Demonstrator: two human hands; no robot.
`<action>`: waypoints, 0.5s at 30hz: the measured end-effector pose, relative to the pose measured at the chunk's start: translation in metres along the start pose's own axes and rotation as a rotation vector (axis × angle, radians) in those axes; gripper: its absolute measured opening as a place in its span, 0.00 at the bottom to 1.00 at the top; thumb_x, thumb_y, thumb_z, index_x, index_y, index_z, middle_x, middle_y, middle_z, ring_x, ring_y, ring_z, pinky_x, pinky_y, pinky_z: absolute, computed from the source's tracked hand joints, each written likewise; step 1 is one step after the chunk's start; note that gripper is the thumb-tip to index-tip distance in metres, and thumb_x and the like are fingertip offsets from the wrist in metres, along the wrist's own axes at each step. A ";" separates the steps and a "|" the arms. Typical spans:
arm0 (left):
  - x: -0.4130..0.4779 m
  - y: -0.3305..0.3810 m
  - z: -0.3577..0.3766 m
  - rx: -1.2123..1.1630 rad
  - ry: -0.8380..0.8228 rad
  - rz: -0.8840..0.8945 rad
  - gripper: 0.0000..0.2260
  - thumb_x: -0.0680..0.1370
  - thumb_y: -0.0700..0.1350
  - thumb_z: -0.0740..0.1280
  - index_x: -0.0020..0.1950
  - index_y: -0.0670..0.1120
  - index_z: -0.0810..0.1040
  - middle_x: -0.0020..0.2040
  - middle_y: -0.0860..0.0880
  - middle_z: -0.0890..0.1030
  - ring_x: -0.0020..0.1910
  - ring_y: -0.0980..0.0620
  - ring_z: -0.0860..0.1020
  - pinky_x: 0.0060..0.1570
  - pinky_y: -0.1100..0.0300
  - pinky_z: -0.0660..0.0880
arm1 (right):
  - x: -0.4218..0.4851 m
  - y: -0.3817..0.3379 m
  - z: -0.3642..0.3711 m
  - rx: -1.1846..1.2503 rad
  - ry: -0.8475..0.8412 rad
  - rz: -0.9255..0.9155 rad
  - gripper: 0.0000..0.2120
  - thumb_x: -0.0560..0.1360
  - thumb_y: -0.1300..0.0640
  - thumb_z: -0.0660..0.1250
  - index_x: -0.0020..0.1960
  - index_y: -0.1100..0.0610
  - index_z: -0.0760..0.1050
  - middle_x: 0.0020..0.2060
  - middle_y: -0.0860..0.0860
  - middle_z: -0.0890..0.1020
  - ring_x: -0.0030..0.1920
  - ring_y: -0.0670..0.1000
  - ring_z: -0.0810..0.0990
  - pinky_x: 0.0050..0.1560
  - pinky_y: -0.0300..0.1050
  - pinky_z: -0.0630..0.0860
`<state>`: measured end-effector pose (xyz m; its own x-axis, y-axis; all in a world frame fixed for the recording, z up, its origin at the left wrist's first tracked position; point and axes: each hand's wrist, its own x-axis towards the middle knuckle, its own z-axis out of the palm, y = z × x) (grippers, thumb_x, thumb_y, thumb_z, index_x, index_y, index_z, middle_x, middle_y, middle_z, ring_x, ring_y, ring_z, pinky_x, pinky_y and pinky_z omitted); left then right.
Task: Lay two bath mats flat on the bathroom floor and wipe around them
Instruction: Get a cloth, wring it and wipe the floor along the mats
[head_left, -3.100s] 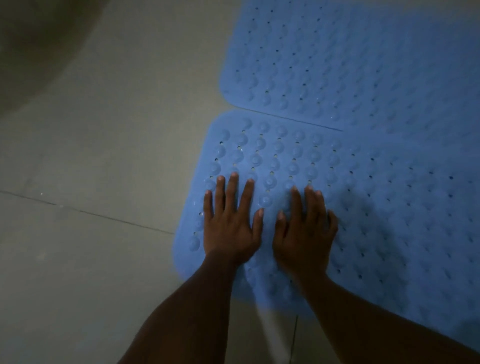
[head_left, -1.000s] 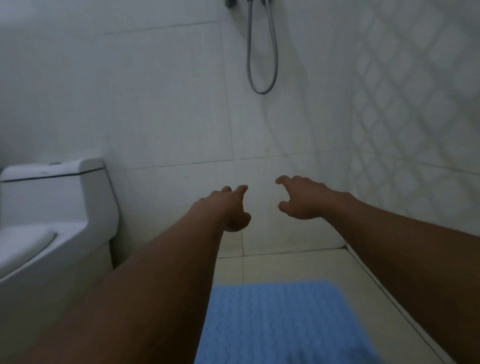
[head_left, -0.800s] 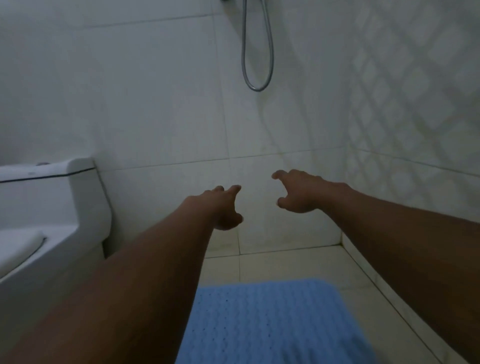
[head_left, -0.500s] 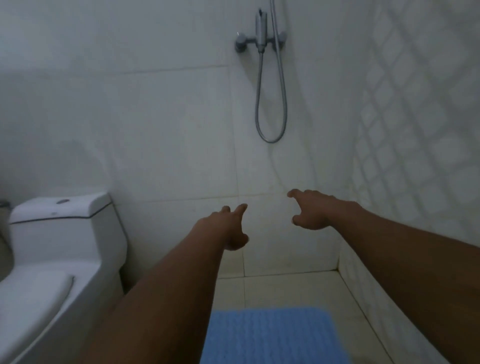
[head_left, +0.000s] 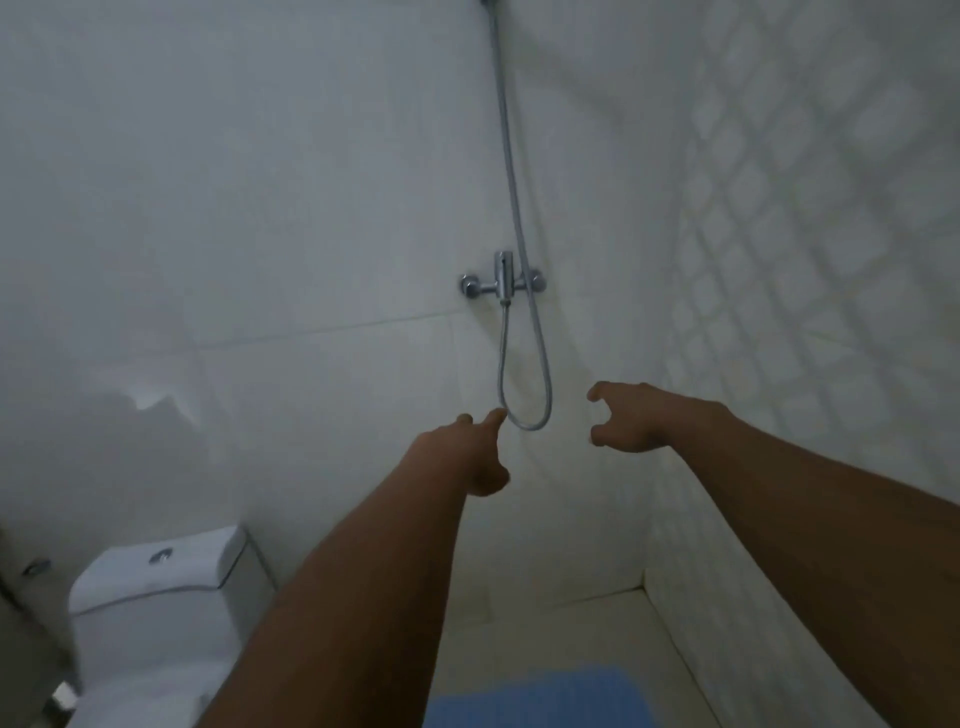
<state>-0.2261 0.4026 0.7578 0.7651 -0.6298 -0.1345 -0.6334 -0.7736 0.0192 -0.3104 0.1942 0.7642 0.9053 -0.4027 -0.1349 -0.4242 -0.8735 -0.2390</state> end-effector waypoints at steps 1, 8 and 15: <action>0.005 0.010 -0.010 0.007 0.004 0.024 0.38 0.81 0.55 0.65 0.83 0.57 0.43 0.81 0.43 0.59 0.76 0.39 0.67 0.69 0.42 0.67 | -0.003 0.008 -0.014 0.004 0.025 0.014 0.33 0.79 0.45 0.65 0.80 0.50 0.56 0.76 0.56 0.66 0.72 0.59 0.69 0.69 0.53 0.70; 0.031 0.104 -0.049 0.061 -0.007 0.220 0.39 0.80 0.55 0.66 0.83 0.58 0.44 0.79 0.42 0.64 0.75 0.39 0.68 0.70 0.42 0.68 | -0.038 0.090 -0.065 0.013 0.059 0.195 0.34 0.78 0.46 0.66 0.79 0.51 0.56 0.78 0.55 0.64 0.73 0.58 0.68 0.70 0.54 0.69; 0.041 0.201 -0.090 0.122 0.062 0.449 0.38 0.81 0.55 0.65 0.83 0.58 0.44 0.79 0.43 0.64 0.74 0.40 0.69 0.69 0.43 0.67 | -0.111 0.160 -0.104 0.082 0.172 0.413 0.33 0.79 0.46 0.65 0.80 0.51 0.56 0.77 0.55 0.66 0.73 0.57 0.69 0.69 0.51 0.69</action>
<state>-0.3114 0.2152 0.8452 0.4152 -0.9062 -0.0797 -0.9095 -0.4119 -0.0553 -0.4760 0.0711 0.8407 0.6472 -0.7586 -0.0749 -0.7447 -0.6082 -0.2747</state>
